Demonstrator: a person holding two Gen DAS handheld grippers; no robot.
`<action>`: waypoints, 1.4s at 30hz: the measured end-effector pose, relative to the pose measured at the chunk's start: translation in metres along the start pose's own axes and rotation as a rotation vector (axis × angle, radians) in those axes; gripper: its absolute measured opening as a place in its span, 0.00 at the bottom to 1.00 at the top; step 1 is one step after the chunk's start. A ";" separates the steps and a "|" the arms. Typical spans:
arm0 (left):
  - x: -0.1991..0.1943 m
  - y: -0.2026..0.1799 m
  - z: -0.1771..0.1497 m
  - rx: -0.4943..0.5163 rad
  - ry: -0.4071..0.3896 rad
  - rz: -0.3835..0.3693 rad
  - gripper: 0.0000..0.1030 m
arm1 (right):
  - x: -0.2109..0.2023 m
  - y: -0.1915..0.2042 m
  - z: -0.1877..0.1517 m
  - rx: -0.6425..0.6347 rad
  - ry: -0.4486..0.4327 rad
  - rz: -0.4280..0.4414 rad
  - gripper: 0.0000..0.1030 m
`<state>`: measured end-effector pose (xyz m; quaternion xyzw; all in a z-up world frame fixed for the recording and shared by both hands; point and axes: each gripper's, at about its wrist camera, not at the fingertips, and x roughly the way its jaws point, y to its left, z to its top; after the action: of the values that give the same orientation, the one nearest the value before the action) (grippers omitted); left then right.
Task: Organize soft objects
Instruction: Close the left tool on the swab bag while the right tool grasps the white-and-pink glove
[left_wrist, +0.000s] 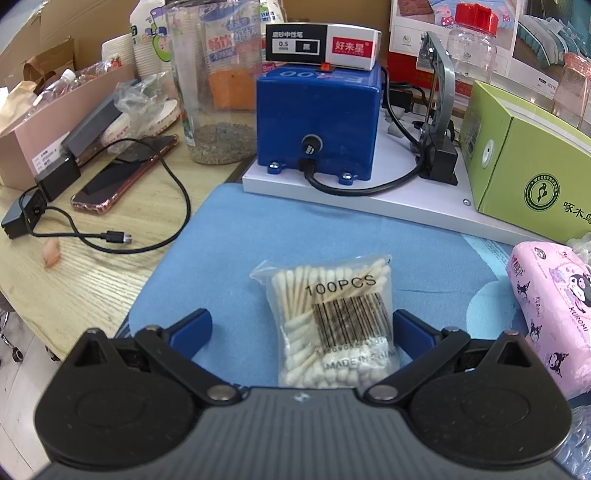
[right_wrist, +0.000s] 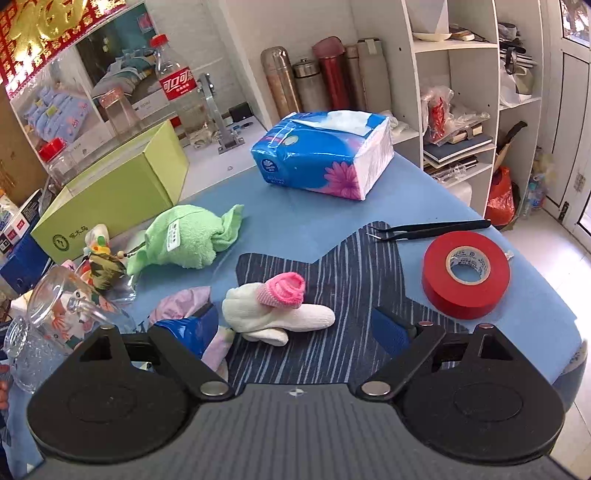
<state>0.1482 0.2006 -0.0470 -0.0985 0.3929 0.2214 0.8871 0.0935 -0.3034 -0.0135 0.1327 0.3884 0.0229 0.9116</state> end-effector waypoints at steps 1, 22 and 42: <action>0.000 0.000 0.000 0.000 0.002 0.000 0.99 | 0.005 0.006 0.000 -0.029 0.005 -0.003 0.75; 0.003 -0.002 0.000 0.015 -0.033 -0.011 0.99 | 0.065 0.021 0.016 -0.296 -0.005 -0.068 0.75; -0.008 0.004 -0.002 0.090 -0.100 -0.123 0.47 | 0.054 0.020 0.002 -0.276 -0.133 -0.047 0.26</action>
<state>0.1402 0.2011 -0.0429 -0.0714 0.3509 0.1533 0.9210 0.1337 -0.2763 -0.0445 -0.0016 0.3234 0.0457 0.9452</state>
